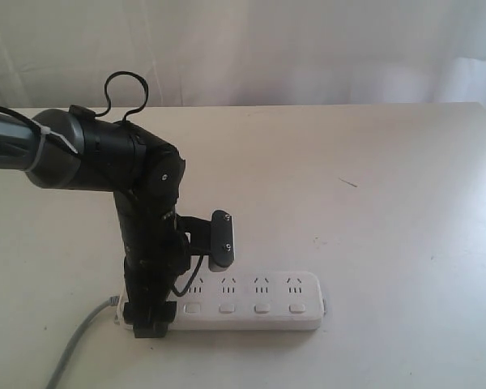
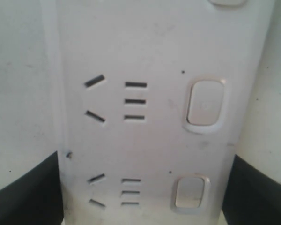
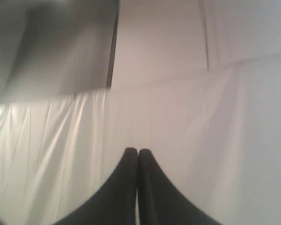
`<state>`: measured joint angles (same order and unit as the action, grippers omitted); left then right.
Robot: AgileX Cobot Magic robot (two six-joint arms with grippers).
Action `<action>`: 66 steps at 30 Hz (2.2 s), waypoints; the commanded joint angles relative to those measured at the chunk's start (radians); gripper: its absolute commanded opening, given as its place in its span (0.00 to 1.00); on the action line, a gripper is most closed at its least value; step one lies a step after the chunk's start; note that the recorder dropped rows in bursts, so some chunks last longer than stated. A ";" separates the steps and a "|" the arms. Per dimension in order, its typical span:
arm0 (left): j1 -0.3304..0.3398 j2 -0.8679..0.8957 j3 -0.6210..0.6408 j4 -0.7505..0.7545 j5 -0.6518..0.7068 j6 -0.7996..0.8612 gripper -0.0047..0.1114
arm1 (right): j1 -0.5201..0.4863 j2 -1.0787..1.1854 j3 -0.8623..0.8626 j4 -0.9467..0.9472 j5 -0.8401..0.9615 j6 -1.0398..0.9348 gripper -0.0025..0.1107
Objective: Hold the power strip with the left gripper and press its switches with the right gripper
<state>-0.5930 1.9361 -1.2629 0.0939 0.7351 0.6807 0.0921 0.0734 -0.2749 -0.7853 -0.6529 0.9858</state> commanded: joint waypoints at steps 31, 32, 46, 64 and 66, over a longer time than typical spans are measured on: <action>0.003 -0.011 0.006 -0.029 0.043 0.033 0.04 | 0.382 1.172 -0.338 -0.959 0.123 0.681 0.02; 0.003 -0.011 0.006 -0.029 0.043 0.033 0.04 | 0.408 1.201 -0.339 -0.959 0.160 0.674 0.02; 0.003 -0.011 0.006 -0.029 0.043 0.032 0.04 | 0.527 1.594 -0.352 -0.247 0.106 0.028 0.02; 0.003 -0.011 0.006 -0.027 0.032 0.032 0.04 | 0.527 1.722 -0.352 -0.096 0.063 -0.103 0.02; 0.003 -0.011 0.006 -0.027 0.032 0.030 0.04 | 0.527 1.722 -0.352 -0.073 0.063 -0.119 0.02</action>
<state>-0.5829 1.9346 -1.2629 0.0923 0.7397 0.7148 0.6177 1.7976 -0.6251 -0.8962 -0.5970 0.9002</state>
